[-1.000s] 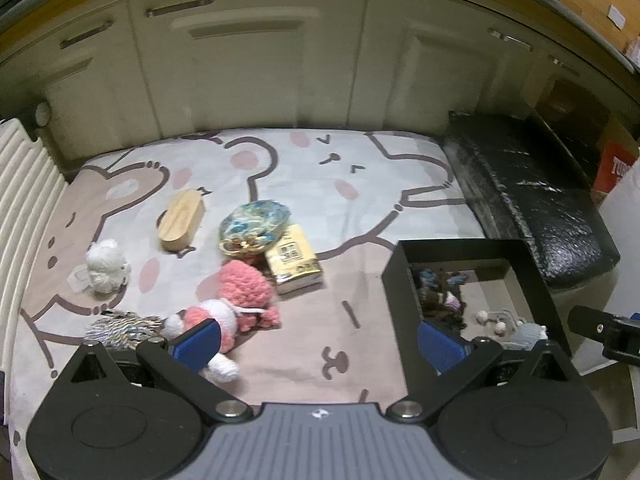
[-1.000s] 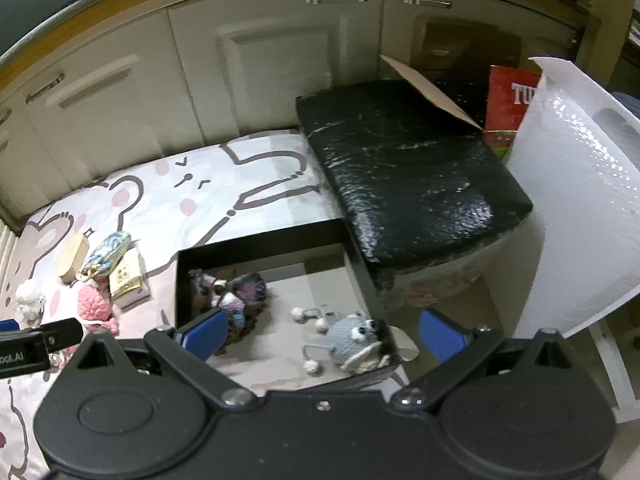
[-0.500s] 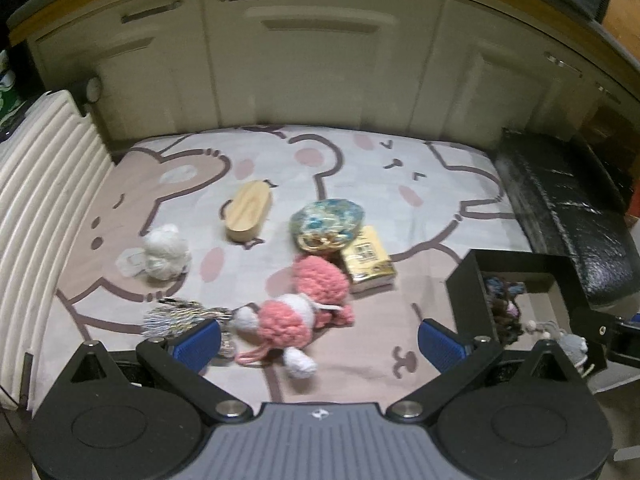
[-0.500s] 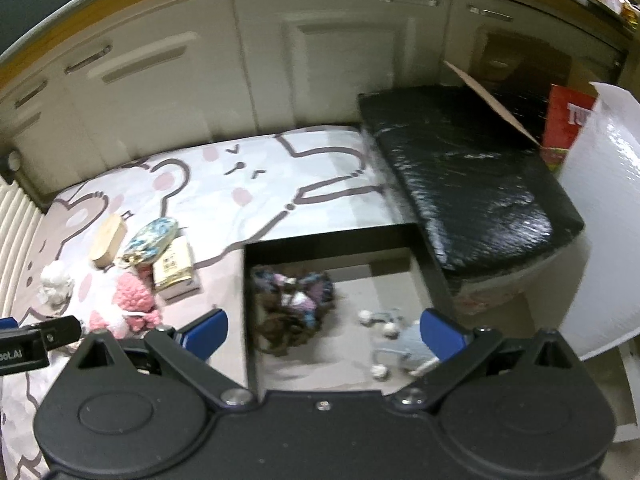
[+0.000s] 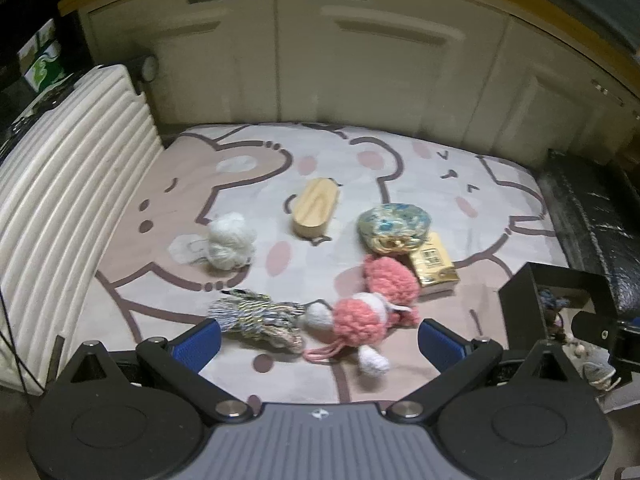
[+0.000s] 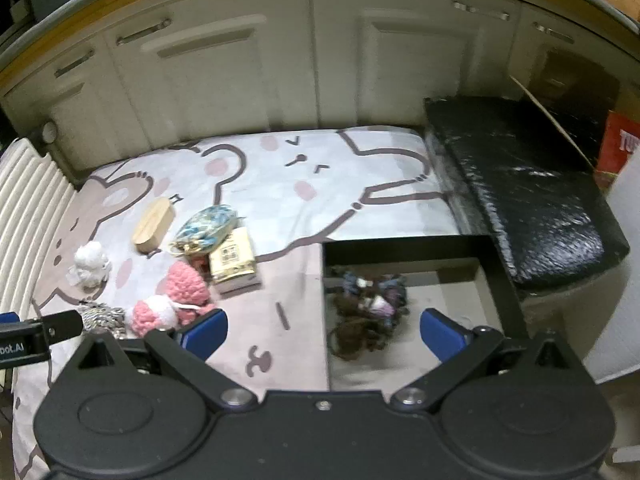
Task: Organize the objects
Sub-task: 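Withdraw both open tools from the box back toward the toys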
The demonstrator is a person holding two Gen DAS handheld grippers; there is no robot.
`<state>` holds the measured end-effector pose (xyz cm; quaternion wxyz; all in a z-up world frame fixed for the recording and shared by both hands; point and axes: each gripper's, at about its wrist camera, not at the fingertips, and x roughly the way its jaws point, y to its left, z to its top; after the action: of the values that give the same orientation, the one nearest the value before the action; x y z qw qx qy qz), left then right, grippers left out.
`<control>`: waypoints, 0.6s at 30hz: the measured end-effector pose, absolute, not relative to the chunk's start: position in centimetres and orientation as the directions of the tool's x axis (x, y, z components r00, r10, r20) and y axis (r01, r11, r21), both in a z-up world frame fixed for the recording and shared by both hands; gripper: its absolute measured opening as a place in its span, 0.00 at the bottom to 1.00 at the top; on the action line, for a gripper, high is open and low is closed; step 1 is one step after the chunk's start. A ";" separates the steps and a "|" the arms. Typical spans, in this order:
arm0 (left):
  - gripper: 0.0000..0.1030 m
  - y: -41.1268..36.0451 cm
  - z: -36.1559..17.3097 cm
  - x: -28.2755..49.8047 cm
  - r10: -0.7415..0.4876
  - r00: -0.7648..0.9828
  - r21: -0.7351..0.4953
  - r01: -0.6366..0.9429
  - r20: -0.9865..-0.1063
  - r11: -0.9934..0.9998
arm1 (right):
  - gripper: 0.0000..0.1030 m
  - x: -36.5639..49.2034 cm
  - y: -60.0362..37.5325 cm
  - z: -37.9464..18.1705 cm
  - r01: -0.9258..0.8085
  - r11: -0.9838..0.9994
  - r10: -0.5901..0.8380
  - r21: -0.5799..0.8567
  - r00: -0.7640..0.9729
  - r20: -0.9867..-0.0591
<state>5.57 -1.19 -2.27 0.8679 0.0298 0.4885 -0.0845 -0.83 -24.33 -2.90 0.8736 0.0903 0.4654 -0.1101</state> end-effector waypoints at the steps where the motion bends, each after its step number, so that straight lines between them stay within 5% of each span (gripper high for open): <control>1: 1.00 -0.9 -2.3 5.6 -0.115 0.510 -0.031 0.171 -0.853 0.985 | 1.00 -0.7 -24.0 -2.9 0.271 0.961 -0.102 0.058 0.544 -0.833; 18: 1.00 3.6 -3.8 7.1 -0.061 0.534 -0.002 0.111 -0.843 0.994 | 1.00 1.8 -20.3 -3.1 0.261 0.961 -0.075 0.091 0.563 -0.823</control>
<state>7.09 3.61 -3.78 0.8755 0.0256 0.4801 -0.0491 1.75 -20.28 -3.12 0.8782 0.1015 0.4575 -0.0958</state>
